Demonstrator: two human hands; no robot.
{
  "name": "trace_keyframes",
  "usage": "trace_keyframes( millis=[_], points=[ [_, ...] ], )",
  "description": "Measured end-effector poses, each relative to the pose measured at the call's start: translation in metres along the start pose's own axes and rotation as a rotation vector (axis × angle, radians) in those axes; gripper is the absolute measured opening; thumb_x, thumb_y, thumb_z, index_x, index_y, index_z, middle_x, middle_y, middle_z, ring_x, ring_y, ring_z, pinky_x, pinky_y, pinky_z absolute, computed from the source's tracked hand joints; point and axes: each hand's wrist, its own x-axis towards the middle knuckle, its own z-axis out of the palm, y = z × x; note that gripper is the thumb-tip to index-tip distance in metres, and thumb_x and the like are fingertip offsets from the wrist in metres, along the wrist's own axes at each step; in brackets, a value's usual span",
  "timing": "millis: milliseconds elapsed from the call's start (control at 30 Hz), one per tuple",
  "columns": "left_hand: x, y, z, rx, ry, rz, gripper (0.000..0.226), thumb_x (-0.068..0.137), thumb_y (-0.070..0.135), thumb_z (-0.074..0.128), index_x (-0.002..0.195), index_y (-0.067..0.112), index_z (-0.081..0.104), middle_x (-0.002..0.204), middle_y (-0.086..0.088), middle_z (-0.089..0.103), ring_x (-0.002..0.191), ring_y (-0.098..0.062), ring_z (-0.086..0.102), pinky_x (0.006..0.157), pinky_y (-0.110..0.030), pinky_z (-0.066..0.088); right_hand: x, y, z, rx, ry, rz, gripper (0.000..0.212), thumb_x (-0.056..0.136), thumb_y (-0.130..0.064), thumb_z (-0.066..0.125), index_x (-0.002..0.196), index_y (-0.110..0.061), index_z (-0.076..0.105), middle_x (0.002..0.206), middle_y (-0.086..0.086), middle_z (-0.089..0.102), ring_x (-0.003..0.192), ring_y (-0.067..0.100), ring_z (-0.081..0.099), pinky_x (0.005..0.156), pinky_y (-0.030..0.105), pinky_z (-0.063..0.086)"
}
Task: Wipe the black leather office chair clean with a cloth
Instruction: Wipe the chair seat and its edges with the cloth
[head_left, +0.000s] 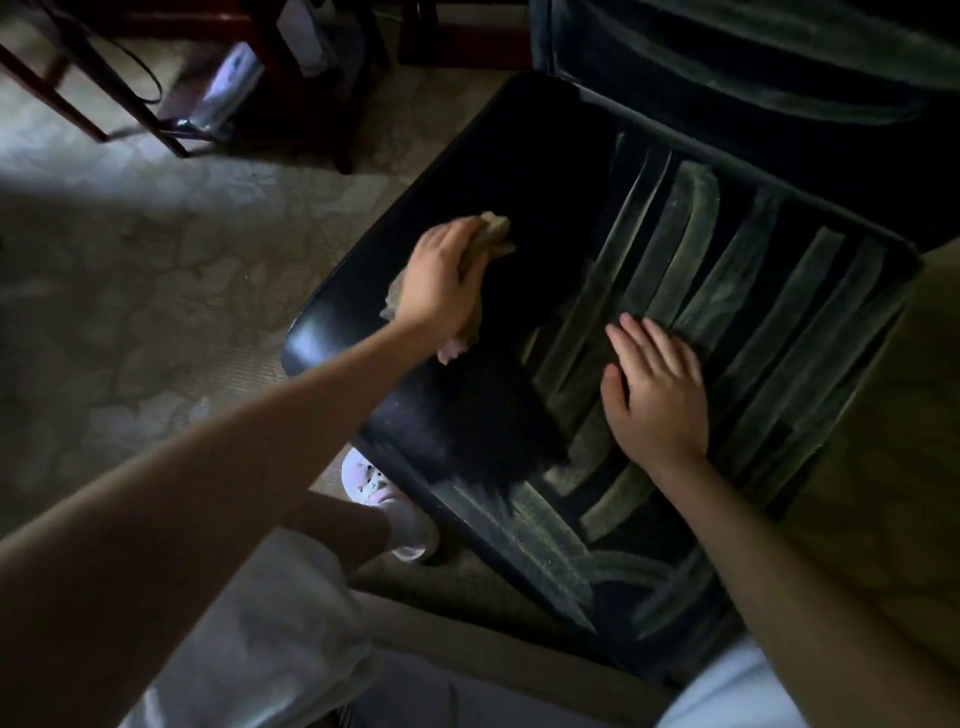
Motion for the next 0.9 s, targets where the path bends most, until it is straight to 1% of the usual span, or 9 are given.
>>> trace_keyframes(
  millis=[133,233,433,533,667,733,800,833,900],
  points=[
    [0.010,-0.007,0.028,0.100,0.002,-0.028,0.043,0.093,0.028,0.051,0.132,0.010,0.050,0.136,-0.008,0.052,0.129,-0.026,0.042,0.110,-0.032,0.029,-0.002,-0.002,0.002,-0.012,0.020,0.005,0.049,0.093,-0.030,0.030,0.130,-0.008,0.054,0.137,0.007,0.052,0.132,0.024,0.042,0.108,0.040,0.023],
    [0.000,0.000,0.034,0.094,0.002,-0.045,0.045,0.095,0.029,0.048,0.137,0.014,0.045,0.142,-0.005,0.045,0.136,-0.021,0.033,0.112,-0.032,0.025,-0.004,-0.005,0.004,-0.024,0.040,0.009,0.048,0.093,-0.030,0.033,0.129,-0.007,0.056,0.136,0.008,0.053,0.130,0.025,0.044,0.107,0.043,0.027],
    [-0.042,0.020,0.040,0.069,-0.080,0.109,0.041,0.093,0.021,0.052,0.132,0.007,0.051,0.136,-0.010,0.052,0.130,-0.025,0.043,0.108,-0.026,0.026,-0.004,-0.010,0.004,-0.022,0.058,0.025,0.048,0.093,-0.031,0.035,0.128,-0.007,0.057,0.135,0.009,0.054,0.129,0.026,0.046,0.107,0.043,0.027],
    [-0.067,0.030,0.042,0.045,-0.107,0.177,0.041,0.091,0.025,0.049,0.128,0.006,0.055,0.131,-0.010,0.056,0.125,-0.025,0.049,0.107,-0.024,0.027,-0.004,-0.011,0.005,-0.035,0.059,0.025,0.048,0.093,-0.031,0.034,0.127,-0.006,0.057,0.134,0.010,0.055,0.127,0.027,0.048,0.106,0.042,0.028],
    [-0.106,0.046,0.042,-0.038,-0.191,0.252,0.043,0.090,0.027,0.045,0.126,0.007,0.056,0.128,-0.008,0.059,0.123,-0.021,0.051,0.108,-0.025,0.031,-0.003,-0.012,0.005,0.009,0.076,0.031,0.047,0.094,-0.028,0.034,0.127,-0.004,0.056,0.133,0.012,0.055,0.125,0.029,0.050,0.103,0.044,0.035],
    [-0.125,0.055,0.042,-0.075,-0.201,0.283,0.040,0.089,0.026,0.047,0.121,0.006,0.060,0.121,-0.008,0.063,0.117,-0.020,0.055,0.105,-0.022,0.033,-0.003,-0.012,0.004,0.058,0.101,0.027,0.046,0.095,-0.025,0.033,0.127,-0.002,0.055,0.134,0.014,0.054,0.124,0.030,0.050,0.102,0.044,0.037],
    [-0.134,0.063,0.038,-0.169,-0.235,0.244,0.035,0.088,0.027,0.050,0.113,0.006,0.064,0.109,-0.006,0.068,0.104,-0.015,0.059,0.094,-0.016,0.036,-0.002,-0.010,0.002,0.152,0.129,0.053,0.045,0.095,-0.023,0.033,0.128,-0.001,0.054,0.138,0.016,0.050,0.125,0.030,0.049,0.103,0.041,0.036],
    [-0.134,0.066,0.033,-0.254,-0.279,0.178,0.031,0.088,0.027,0.052,0.109,0.008,0.065,0.100,-0.001,0.069,0.094,-0.009,0.060,0.086,-0.013,0.039,-0.002,-0.008,0.001,0.212,0.142,0.081,0.045,0.094,-0.023,0.033,0.128,-0.001,0.054,0.139,0.016,0.048,0.125,0.030,0.048,0.104,0.040,0.035],
    [-0.124,0.070,0.021,-0.490,-0.381,-0.053,0.015,0.089,0.025,0.055,0.097,0.018,0.065,0.079,0.016,0.065,0.073,0.004,0.056,0.072,-0.013,0.042,0.000,-0.006,-0.005,0.308,0.166,0.136,0.045,0.092,-0.023,0.036,0.127,-0.001,0.054,0.141,0.015,0.045,0.126,0.029,0.046,0.105,0.038,0.032]
  ],
)
